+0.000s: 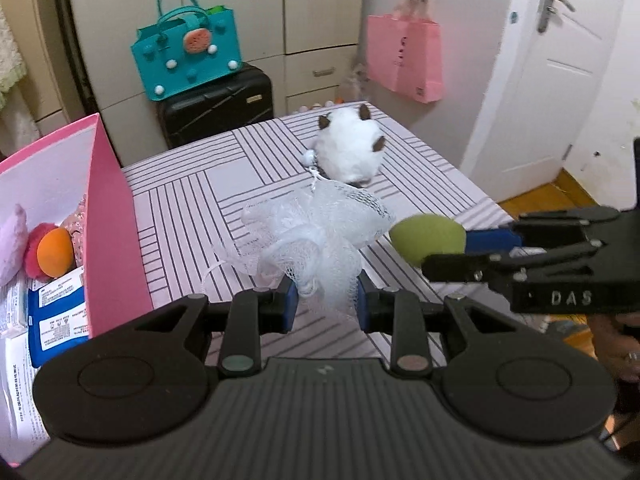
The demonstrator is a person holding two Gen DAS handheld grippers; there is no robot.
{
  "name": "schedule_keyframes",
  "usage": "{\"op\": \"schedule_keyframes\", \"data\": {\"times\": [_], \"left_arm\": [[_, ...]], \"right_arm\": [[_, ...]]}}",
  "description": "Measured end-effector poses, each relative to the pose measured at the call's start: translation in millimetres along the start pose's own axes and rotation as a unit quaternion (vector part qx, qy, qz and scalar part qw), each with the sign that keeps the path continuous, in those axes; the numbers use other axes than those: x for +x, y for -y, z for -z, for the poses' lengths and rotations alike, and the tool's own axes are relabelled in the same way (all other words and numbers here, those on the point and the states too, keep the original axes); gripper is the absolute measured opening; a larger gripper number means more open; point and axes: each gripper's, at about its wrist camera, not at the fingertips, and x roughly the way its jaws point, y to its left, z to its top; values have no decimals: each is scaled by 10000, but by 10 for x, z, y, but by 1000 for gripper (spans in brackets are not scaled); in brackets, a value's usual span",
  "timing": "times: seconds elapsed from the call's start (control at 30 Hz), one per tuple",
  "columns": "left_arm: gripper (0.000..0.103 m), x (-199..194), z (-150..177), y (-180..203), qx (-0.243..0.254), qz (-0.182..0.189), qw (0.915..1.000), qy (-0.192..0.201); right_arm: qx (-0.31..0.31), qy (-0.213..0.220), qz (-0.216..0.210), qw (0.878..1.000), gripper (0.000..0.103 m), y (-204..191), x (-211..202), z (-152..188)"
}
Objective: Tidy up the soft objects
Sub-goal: 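Lift the pouf and green ball and carry both over the pink shoebox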
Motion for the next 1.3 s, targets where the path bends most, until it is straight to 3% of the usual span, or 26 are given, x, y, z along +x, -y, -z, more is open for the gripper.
{"op": "schedule_keyframes", "data": {"times": [0.43,0.87,1.1,1.3], "left_arm": [[28,-538,148,-262,-112,690,9960,-550],[28,-1362,266,-679,-449,354,9979,316],[28,-1384,301,-1041,-756,-71,9967,280],[28,-1468,272,-1444,-1186,-383,9907,548]], "right_arm": [[-635,-498,-415,9959,40,-406,-286,-177],[-1397,-701,-1017,9825,40,-1068,-209,-553],[-1784,-568,-1309,9736,40,-1418,-32,-772],[-1989,-401,-1437,9686,40,-1677,38,-1041]]}}
